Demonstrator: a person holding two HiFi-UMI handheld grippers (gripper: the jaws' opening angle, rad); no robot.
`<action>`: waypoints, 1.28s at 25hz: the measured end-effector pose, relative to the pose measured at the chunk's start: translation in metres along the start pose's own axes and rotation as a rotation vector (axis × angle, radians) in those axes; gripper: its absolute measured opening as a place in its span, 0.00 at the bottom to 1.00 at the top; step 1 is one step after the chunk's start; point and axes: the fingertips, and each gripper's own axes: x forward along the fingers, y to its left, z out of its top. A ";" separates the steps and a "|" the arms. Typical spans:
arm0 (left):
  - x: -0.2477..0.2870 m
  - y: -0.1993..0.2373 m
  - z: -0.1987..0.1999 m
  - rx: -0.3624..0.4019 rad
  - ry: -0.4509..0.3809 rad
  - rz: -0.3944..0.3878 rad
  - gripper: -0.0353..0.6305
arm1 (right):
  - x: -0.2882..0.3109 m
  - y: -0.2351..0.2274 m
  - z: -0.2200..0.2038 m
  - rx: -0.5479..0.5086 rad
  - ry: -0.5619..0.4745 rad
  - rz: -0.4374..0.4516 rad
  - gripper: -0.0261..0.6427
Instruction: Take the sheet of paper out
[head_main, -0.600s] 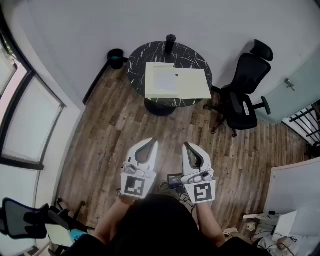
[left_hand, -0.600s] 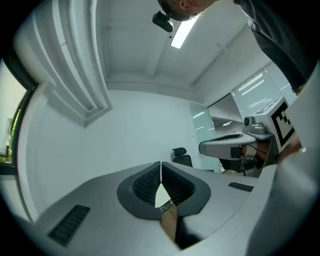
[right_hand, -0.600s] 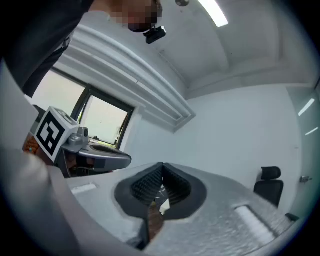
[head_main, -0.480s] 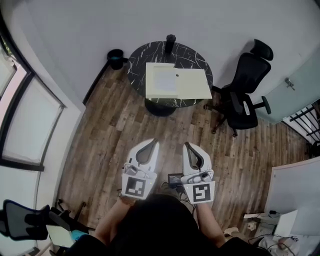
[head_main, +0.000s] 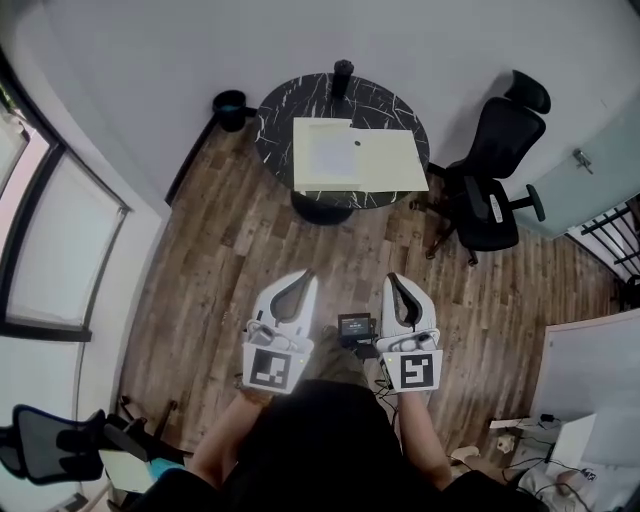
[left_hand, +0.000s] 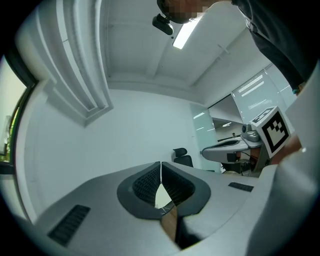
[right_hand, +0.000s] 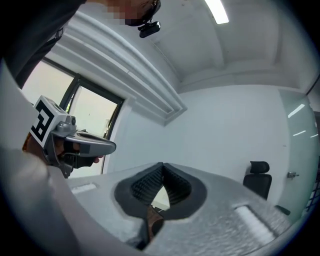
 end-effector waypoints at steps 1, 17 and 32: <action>0.003 0.002 -0.003 0.001 0.010 0.003 0.08 | 0.003 -0.007 -0.006 0.010 0.005 -0.009 0.04; 0.123 0.035 -0.030 -0.026 0.065 0.064 0.08 | 0.116 -0.101 -0.060 -0.009 0.050 0.053 0.04; 0.277 0.078 -0.023 0.048 0.152 0.154 0.08 | 0.275 -0.210 -0.109 0.047 0.076 0.219 0.04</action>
